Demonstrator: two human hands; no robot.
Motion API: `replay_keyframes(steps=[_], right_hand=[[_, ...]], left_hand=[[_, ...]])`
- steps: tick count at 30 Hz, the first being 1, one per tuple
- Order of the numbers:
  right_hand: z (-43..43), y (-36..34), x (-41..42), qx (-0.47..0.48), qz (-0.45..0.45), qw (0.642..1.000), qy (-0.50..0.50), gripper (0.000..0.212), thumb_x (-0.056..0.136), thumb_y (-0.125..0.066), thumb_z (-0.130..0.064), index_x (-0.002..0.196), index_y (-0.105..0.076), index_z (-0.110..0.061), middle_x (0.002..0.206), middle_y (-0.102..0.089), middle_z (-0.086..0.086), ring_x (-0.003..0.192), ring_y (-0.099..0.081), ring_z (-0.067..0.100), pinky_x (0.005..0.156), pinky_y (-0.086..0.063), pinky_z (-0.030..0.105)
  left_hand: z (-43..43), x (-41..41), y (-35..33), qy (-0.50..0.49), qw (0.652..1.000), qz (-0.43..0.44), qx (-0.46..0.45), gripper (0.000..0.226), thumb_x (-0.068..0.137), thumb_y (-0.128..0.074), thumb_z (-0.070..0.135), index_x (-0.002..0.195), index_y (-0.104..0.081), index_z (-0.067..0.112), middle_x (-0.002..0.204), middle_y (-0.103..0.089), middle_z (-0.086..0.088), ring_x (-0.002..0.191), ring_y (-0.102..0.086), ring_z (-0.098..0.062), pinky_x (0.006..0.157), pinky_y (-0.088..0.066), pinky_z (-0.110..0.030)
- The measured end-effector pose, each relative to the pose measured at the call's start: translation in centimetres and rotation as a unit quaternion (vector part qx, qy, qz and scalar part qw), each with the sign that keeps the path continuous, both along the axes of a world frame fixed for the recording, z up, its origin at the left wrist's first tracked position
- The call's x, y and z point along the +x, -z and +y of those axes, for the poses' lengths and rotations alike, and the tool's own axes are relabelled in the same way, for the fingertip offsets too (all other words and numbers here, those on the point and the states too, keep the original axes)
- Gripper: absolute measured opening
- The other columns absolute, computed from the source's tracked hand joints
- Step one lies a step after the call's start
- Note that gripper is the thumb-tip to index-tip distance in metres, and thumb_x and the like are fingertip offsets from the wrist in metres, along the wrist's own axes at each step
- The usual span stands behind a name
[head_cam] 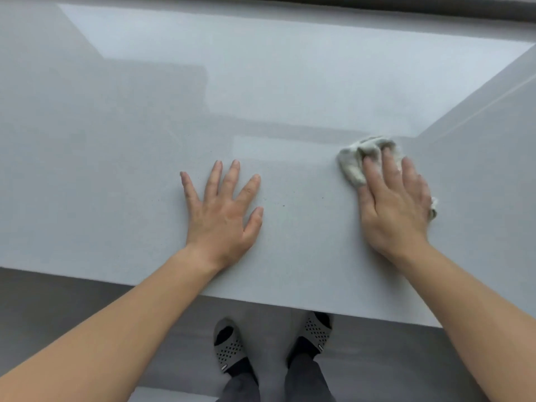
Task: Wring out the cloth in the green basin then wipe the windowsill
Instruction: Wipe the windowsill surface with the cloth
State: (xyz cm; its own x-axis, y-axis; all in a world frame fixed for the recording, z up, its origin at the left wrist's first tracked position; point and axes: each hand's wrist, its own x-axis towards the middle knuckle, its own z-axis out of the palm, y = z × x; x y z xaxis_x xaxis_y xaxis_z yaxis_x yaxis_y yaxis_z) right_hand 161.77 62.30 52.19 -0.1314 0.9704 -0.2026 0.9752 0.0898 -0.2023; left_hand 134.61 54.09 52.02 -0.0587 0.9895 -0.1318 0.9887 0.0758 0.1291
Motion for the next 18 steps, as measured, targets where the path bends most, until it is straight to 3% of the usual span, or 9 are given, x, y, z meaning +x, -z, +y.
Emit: replay_keyframes(steps=[2, 3, 6, 8, 10, 14, 16, 18], right_hand=[[0.5, 0.0, -1.9, 0.002, -0.003, 0.999, 0.042, 0.055, 0.103, -0.023, -0.045, 0.157, -0.014, -0.04, 0.168, 0.002, -0.01, 0.153, 0.009, 0.022, 0.122, 0.006, 0.046], [-0.6, 0.0, -2.7, 0.017, -0.01, 1.0, -0.004, 0.056, 0.102, -0.025, -0.044, 0.157, -0.016, -0.039, 0.168, 0.0, -0.008, 0.154, 0.007, 0.025, 0.122, 0.003, 0.048], [-4.4, 0.1, -2.1, 0.042, -0.007, 0.974, -0.221, 0.054, 0.102, -0.029, -0.045, 0.156, -0.027, -0.037, 0.167, -0.013, -0.006, 0.154, -0.008, 0.03, 0.121, -0.009, 0.051], [-2.3, 0.1, -0.4, 0.031, 0.005, 0.961, -0.275, 0.051, 0.103, -0.029, -0.045, 0.153, -0.03, -0.04, 0.166, -0.017, -0.01, 0.154, -0.012, 0.026, 0.122, -0.009, 0.047], [2.3, 0.3, 0.6, 0.035, -0.006, 0.971, -0.237, 0.051, 0.104, -0.027, -0.046, 0.154, -0.025, -0.043, 0.167, -0.012, -0.012, 0.154, -0.007, 0.023, 0.122, -0.001, 0.043], [10.4, 0.3, -1.7, 0.014, 0.007, 1.0, -0.016, 0.054, 0.104, -0.026, -0.043, 0.157, -0.016, -0.04, 0.168, 0.0, -0.01, 0.154, 0.005, 0.025, 0.122, 0.005, 0.047], [8.8, 0.3, -3.6, 0.037, 0.001, 0.997, -0.066, 0.056, 0.103, -0.031, -0.041, 0.157, -0.018, -0.037, 0.168, -0.004, -0.005, 0.154, 0.002, 0.03, 0.122, 0.001, 0.051], [5.8, 0.5, -3.7, 0.05, 0.006, 0.974, -0.22, 0.054, 0.103, -0.029, -0.044, 0.156, -0.023, -0.038, 0.168, -0.011, -0.005, 0.154, -0.004, 0.031, 0.122, -0.003, 0.051]], left_hand=[[2.0, 0.2, -0.2, -0.02, 0.999, -0.028, 0.042, 0.056, 0.093, -0.033, 0.048, 0.139, -0.049, 0.022, 0.153, -0.037, -0.012, 0.151, -0.016, -0.032, 0.113, 0.006, -0.072], [3.3, 0.5, -0.2, -0.033, 0.997, -0.042, 0.046, 0.057, 0.092, -0.033, 0.048, 0.14, -0.049, 0.021, 0.155, -0.035, -0.013, 0.151, -0.014, -0.033, 0.114, 0.006, -0.071], [6.7, 2.0, 0.2, -0.079, 0.996, -0.047, -0.002, 0.063, 0.094, -0.027, 0.051, 0.154, -0.026, 0.03, 0.167, -0.005, -0.006, 0.153, 0.006, -0.028, 0.115, 0.01, -0.066], [7.4, 2.7, 0.8, -0.098, 0.995, -0.015, -0.022, 0.064, 0.096, -0.022, 0.052, 0.156, -0.013, 0.034, 0.167, 0.005, -0.002, 0.152, 0.013, -0.025, 0.115, 0.01, -0.066], [7.3, 3.0, 0.9, -0.104, 0.994, -0.001, -0.022, 0.065, 0.095, -0.019, 0.054, 0.156, -0.008, 0.036, 0.167, 0.008, 0.0, 0.152, 0.015, -0.023, 0.115, 0.009, -0.066], [7.4, 3.0, 0.7, -0.111, 0.994, -0.007, -0.022, 0.065, 0.094, -0.017, 0.055, 0.156, -0.007, 0.037, 0.167, 0.01, 0.002, 0.152, 0.017, -0.021, 0.116, 0.01, -0.064], [7.4, 3.1, 0.7, -0.11, 0.994, -0.006, -0.019, 0.066, 0.094, -0.018, 0.055, 0.156, -0.009, 0.037, 0.167, 0.008, 0.002, 0.152, 0.016, -0.021, 0.116, 0.009, -0.064], [7.4, 3.1, 0.9, -0.108, 0.994, -0.004, -0.012, 0.066, 0.093, -0.019, 0.055, 0.156, -0.011, 0.037, 0.167, 0.006, 0.002, 0.152, 0.014, -0.021, 0.117, 0.007, -0.064]])
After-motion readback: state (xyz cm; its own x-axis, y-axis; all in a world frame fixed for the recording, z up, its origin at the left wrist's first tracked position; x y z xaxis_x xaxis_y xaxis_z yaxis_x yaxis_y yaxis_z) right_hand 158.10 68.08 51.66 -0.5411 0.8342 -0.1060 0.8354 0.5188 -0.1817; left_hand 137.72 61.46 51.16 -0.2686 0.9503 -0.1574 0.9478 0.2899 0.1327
